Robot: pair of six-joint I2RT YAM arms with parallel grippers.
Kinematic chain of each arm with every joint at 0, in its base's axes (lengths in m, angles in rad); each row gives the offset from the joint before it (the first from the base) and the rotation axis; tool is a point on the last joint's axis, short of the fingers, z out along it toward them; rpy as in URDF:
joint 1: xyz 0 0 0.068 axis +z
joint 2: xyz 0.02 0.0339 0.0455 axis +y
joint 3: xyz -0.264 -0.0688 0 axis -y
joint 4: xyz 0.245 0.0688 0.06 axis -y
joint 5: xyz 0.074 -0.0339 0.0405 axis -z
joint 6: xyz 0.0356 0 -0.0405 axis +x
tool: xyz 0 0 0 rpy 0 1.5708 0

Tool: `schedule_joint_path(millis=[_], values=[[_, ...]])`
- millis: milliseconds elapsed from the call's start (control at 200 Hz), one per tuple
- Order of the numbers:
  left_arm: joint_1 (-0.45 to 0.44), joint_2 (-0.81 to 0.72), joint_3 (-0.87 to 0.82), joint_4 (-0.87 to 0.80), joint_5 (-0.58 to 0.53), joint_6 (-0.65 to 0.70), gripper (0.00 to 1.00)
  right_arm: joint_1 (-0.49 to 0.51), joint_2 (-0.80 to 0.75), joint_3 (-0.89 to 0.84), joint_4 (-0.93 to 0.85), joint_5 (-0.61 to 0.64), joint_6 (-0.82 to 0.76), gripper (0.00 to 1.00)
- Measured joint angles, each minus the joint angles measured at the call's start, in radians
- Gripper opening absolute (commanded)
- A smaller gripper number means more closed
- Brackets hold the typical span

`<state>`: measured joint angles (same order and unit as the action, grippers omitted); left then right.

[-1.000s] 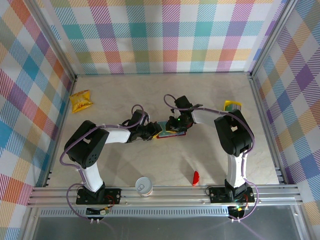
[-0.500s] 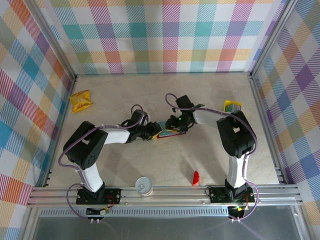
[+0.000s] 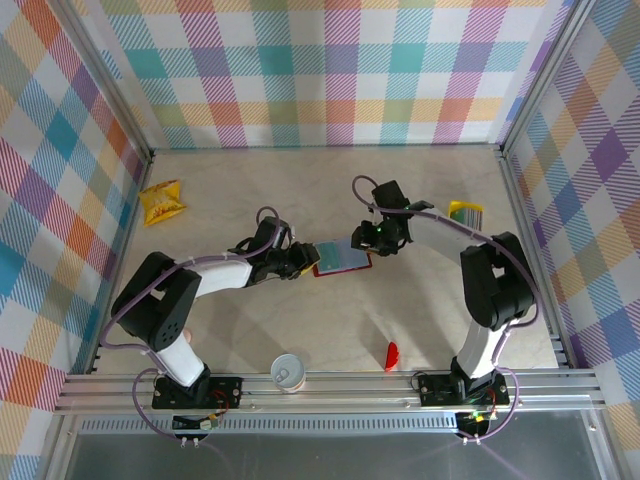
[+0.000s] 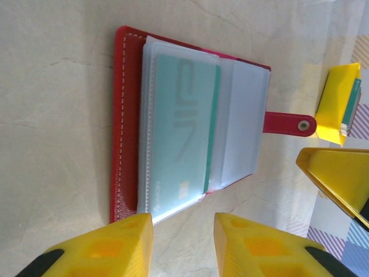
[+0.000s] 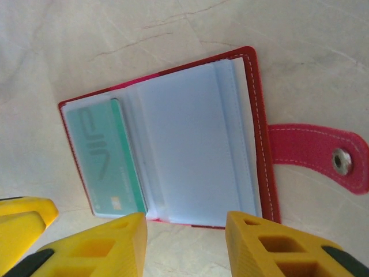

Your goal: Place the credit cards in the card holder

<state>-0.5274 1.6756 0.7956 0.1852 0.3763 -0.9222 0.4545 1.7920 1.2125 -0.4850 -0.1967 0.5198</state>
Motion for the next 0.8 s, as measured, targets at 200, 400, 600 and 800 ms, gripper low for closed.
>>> schedule_joint_path(millis=[200, 400, 600, 800], values=[[0.000, 0.008, 0.008, -0.003, 0.000, 0.008, 0.33, 0.009, 0.059, 0.030, -0.018, 0.006, -0.027, 0.38], [0.000, 0.024, 0.019, -0.003, 0.000, 0.019, 0.33, 0.013, 0.080, 0.056, -0.027, 0.002, -0.043, 0.37], [0.000, 0.025, 0.019, -0.003, 0.000, 0.026, 0.33, 0.018, 0.106, 0.082, -0.034, 0.002, -0.058, 0.37], [0.000, 0.042, 0.019, 0.000, 0.000, 0.027, 0.33, 0.024, 0.128, 0.120, -0.046, 0.006, -0.069, 0.35]])
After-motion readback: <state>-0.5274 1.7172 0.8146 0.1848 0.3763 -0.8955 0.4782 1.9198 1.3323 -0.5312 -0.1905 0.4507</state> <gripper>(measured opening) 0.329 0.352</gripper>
